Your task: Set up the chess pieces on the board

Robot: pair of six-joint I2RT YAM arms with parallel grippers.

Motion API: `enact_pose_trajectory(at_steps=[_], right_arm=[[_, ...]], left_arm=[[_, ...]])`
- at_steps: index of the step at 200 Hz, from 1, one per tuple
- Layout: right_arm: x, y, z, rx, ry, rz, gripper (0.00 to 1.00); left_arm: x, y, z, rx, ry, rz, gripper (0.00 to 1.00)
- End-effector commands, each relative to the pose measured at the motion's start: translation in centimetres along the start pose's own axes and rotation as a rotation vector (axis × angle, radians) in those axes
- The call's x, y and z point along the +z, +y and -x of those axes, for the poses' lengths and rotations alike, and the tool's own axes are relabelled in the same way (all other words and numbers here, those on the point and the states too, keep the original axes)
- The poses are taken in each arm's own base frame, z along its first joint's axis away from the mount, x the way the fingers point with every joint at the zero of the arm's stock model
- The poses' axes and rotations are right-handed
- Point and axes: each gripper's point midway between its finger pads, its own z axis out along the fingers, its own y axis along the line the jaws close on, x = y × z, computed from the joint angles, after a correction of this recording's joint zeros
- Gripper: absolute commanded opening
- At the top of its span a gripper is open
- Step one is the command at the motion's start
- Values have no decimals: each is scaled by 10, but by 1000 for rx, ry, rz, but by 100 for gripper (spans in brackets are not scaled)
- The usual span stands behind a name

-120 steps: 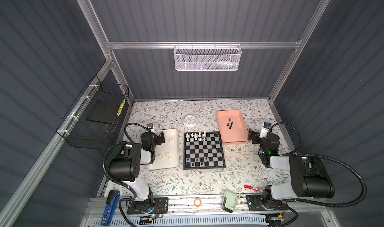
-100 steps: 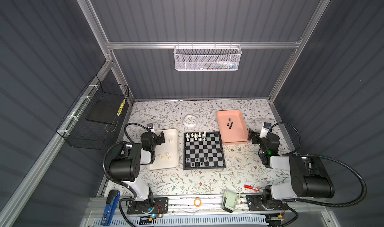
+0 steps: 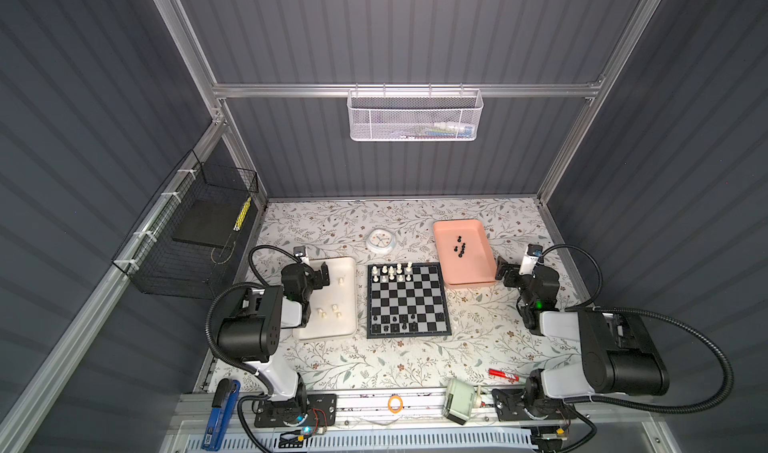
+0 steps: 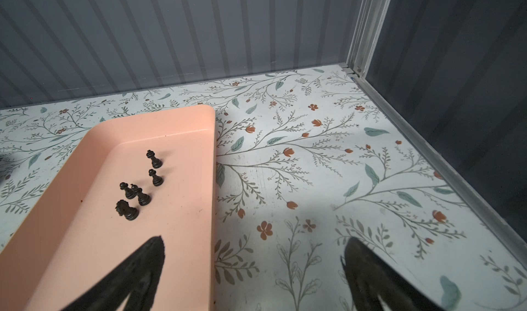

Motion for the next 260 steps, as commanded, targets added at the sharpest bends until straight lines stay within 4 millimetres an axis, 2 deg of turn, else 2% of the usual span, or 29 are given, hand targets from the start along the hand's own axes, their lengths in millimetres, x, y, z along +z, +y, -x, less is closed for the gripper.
enact_pose_trajectory(at_steps=[1, 140, 168, 204, 237, 260], right_arm=[[4, 3, 12, -16, -36, 11, 99], [4, 3, 12, -16, -35, 12, 99], [2, -1, 13, -8, -43, -10, 99], [-7, -3, 26, -3, -68, -27, 99], [-18, -5, 38, 1, -82, -52, 99], [-27, -8, 44, -2, -78, -84, 99]], left_arm=[[4, -1, 6, -3, -20, 4, 100], [4, -1, 7, -3, -22, 4, 99], [7, -12, 6, 35, -1, -33, 100], [8, -11, 12, 30, 10, -27, 100], [16, -16, 20, 53, 130, -50, 100], [13, -20, 25, 61, 141, -80, 99]])
